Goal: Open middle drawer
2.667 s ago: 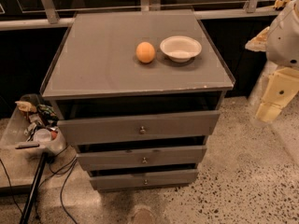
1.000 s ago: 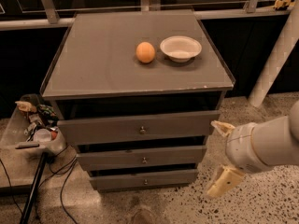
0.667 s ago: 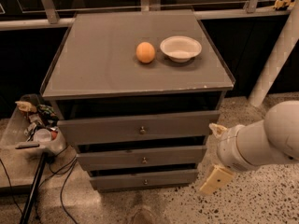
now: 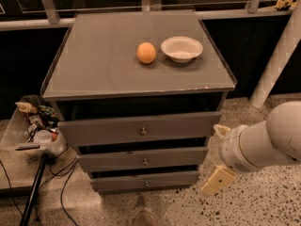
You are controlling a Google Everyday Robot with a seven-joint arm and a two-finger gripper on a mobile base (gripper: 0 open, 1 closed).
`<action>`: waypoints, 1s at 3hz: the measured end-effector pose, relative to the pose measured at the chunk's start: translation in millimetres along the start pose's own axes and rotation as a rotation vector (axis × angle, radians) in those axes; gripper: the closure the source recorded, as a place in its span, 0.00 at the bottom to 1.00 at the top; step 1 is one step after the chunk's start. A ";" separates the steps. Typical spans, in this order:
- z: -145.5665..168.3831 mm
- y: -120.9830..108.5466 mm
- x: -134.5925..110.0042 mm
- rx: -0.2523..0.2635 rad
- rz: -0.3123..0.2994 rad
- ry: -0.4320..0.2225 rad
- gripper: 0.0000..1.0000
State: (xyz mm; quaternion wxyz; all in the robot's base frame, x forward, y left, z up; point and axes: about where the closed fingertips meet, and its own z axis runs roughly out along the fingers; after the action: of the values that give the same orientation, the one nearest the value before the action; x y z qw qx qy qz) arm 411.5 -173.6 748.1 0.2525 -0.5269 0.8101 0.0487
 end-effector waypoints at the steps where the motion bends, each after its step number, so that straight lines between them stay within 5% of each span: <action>1: 15.2 1.5 -2.1 -0.025 0.009 0.003 0.00; 3: 82.7 0.7 14.2 -0.072 0.088 -0.010 0.00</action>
Offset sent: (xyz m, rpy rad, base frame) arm 0.0306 0.0312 -0.0875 0.0697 0.1192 -0.0404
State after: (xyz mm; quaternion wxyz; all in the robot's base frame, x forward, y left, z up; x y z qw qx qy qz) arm 436.0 -156.5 669.7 0.2351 -0.4994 0.8288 0.0918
